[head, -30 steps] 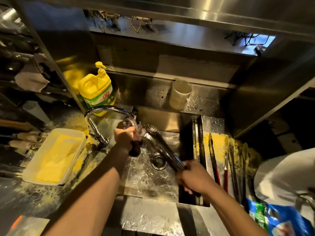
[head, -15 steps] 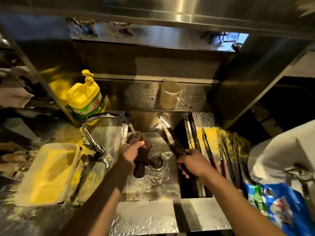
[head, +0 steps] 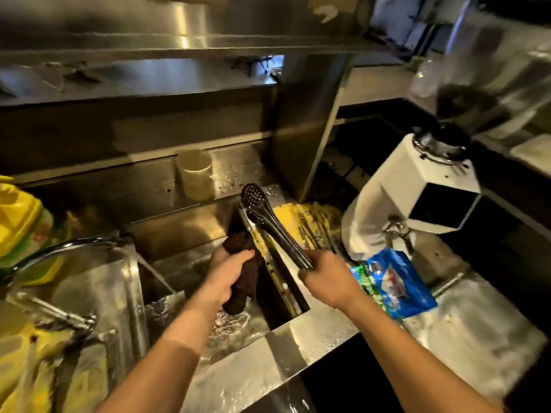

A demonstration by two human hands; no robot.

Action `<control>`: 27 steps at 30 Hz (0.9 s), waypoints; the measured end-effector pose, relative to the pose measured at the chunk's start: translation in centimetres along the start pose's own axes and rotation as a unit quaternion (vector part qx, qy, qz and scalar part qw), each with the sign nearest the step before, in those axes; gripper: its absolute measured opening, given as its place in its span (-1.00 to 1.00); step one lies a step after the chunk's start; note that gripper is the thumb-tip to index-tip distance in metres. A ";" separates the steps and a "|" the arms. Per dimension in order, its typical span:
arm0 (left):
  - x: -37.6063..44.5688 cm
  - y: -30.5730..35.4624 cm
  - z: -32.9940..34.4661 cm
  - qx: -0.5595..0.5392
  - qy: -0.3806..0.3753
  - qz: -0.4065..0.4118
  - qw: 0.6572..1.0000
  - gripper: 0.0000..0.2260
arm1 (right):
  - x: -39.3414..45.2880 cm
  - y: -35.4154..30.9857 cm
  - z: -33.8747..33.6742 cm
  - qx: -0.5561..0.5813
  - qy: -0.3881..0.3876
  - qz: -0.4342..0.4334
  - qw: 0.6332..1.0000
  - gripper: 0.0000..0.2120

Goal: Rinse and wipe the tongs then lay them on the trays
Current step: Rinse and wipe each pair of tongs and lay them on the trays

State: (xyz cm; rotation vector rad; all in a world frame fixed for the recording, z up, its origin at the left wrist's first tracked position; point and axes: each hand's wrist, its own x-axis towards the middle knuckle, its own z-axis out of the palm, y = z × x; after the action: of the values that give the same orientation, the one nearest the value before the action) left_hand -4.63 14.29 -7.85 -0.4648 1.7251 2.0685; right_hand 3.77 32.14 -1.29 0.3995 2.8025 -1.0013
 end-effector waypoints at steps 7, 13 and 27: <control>-3.5 -0.6 12.6 0.058 -0.110 0.017 0.992 -0.86 | -5.2 7.3 -7.2 0.020 0.106 0.031 0.994 -0.92; -8.3 -3.2 25.2 0.131 -0.225 0.054 0.964 -0.82 | -11.0 16.3 -13.9 0.066 0.197 0.080 0.975 -0.89; -14.8 -9.7 46.6 0.135 -0.283 -0.016 0.950 -0.89 | -17.2 30.4 -27.3 0.393 0.261 0.222 0.853 -0.59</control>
State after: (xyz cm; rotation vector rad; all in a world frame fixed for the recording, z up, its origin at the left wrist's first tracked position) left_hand 13.21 60.26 -0.33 0.1732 1.5843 1.6784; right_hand 27.98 68.68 5.22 1.5256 2.2911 -2.1082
